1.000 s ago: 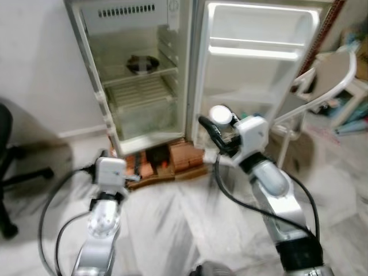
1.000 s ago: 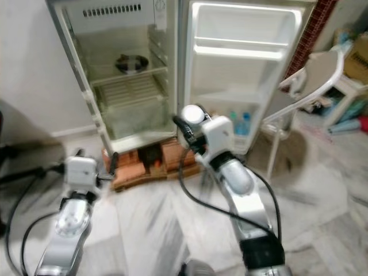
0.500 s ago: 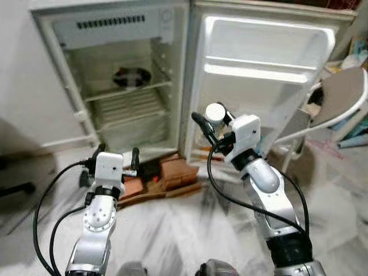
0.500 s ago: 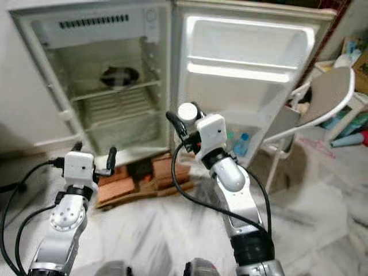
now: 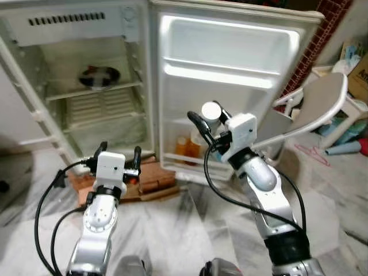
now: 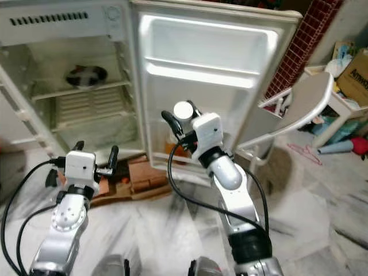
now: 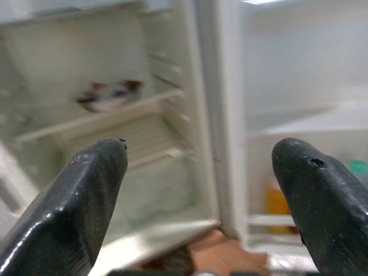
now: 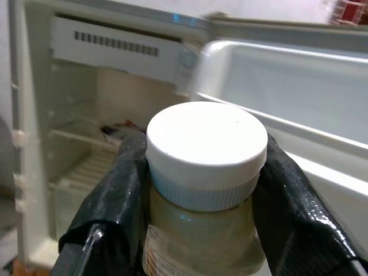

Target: Restocking fridge

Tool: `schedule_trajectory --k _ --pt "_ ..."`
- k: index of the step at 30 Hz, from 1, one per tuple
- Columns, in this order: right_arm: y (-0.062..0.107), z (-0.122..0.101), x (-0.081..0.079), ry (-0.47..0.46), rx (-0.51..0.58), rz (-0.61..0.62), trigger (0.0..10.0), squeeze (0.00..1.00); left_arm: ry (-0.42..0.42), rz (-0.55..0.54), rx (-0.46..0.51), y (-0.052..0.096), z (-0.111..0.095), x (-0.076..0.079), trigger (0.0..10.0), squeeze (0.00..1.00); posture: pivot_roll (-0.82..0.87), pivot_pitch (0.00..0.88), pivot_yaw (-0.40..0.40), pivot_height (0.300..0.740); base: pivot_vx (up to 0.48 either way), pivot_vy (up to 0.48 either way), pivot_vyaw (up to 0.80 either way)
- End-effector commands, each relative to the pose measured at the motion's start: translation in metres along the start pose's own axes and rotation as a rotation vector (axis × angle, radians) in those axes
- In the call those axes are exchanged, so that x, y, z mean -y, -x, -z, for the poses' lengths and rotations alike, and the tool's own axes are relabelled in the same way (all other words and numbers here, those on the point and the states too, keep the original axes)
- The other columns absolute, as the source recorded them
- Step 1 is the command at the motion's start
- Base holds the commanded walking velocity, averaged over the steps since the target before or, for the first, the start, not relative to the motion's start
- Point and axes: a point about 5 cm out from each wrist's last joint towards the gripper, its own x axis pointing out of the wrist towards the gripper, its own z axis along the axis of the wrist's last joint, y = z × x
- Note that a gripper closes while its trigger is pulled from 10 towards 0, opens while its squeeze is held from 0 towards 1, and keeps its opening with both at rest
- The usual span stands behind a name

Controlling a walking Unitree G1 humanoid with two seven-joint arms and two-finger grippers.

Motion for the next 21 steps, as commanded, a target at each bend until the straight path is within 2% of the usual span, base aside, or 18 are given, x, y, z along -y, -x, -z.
schedule_trajectory --k 1,12,16,21 --pt "0.0011 -0.0075 0.0101 0.022 0.031 0.029 10.0 0.00 0.018 0.030 0.015 -0.0014 -0.0035 0.0061 10.0 0.00 0.05 0.010 -0.055 0.740 0.472 0.000 0.00" --pt "-0.0012 -0.0077 0.0094 0.025 0.035 0.020 10.0 0.00 0.065 -0.015 0.004 -0.0034 -0.0029 0.0012 10.0 0.00 0.05 0.007 -0.057 0.740 0.465 0.000 0.00" --pt "-0.0009 -0.0074 0.0093 0.022 0.035 0.022 10.0 0.00 0.056 -0.020 -0.003 -0.0028 -0.0017 0.0002 10.0 0.00 0.05 0.006 -0.056 0.740 0.154 0.082 0.00" --pt "0.0002 -0.0061 0.0084 0.020 0.032 0.021 10.0 0.00 0.051 -0.009 0.020 -0.0032 -0.0043 0.0007 10.0 0.00 0.05 0.004 -0.054 0.740 0.344 0.329 0.00"
